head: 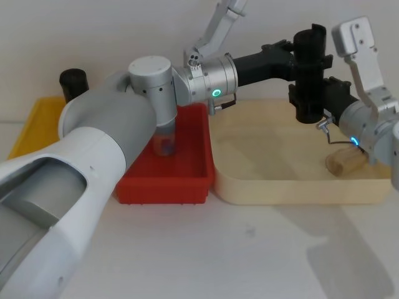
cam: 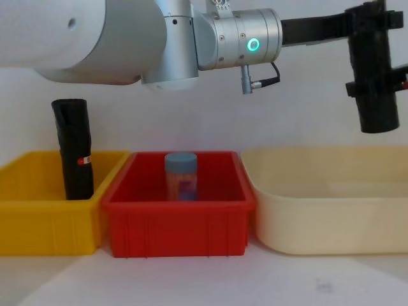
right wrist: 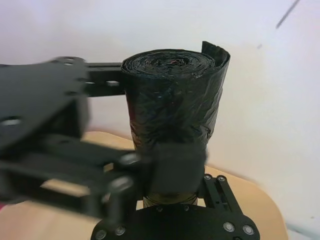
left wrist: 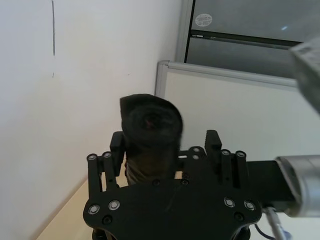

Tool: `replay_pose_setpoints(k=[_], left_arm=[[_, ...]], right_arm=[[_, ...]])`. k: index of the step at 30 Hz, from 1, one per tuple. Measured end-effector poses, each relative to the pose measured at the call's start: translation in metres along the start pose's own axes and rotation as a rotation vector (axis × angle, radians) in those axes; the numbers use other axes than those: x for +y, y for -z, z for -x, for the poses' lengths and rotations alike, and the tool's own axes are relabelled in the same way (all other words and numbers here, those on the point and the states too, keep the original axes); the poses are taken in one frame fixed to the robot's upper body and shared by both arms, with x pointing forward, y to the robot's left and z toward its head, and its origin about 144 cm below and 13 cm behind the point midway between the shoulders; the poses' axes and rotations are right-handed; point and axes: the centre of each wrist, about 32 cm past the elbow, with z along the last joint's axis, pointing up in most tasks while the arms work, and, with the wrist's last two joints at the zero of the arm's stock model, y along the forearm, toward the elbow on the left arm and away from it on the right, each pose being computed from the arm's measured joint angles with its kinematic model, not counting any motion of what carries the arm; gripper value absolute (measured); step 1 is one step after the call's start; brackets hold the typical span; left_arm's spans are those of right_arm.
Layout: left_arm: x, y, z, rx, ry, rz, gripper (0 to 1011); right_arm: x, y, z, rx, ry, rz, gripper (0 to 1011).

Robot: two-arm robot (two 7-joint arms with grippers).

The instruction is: Pick up the garbage bag with the one hand and transfer it to the other hand.

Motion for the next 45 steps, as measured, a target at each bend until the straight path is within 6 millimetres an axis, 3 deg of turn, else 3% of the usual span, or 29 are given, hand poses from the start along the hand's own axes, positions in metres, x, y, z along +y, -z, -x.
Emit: replay_pose_setpoints(k=[3, 16, 24, 32, 45], left_arm=[[0.000, 0.000, 0.000, 0.000, 0.000, 0.000, 1002], [0.000, 0.000, 0.000, 0.000, 0.000, 0.000, 1000], [0.000, 0.000, 0.000, 0.000, 0.000, 0.000, 1000], [0.000, 0.000, 0.000, 0.000, 0.000, 0.000, 1000], [0.000, 0.000, 0.000, 0.000, 0.000, 0.000, 1000]], right_arm=[[0.006, 0.002, -0.006, 0.017, 0.007, 0.015, 555], [0.032, 0.010, -0.026, 0.073, -0.003, 0.075, 559], [0.040, 0.012, -0.031, 0.087, -0.012, 0.092, 825], [0.044, 0.014, -0.033, 0.095, -0.016, 0.101, 1004], [0.046, 0.015, -0.035, 0.100, -0.020, 0.108, 1004]])
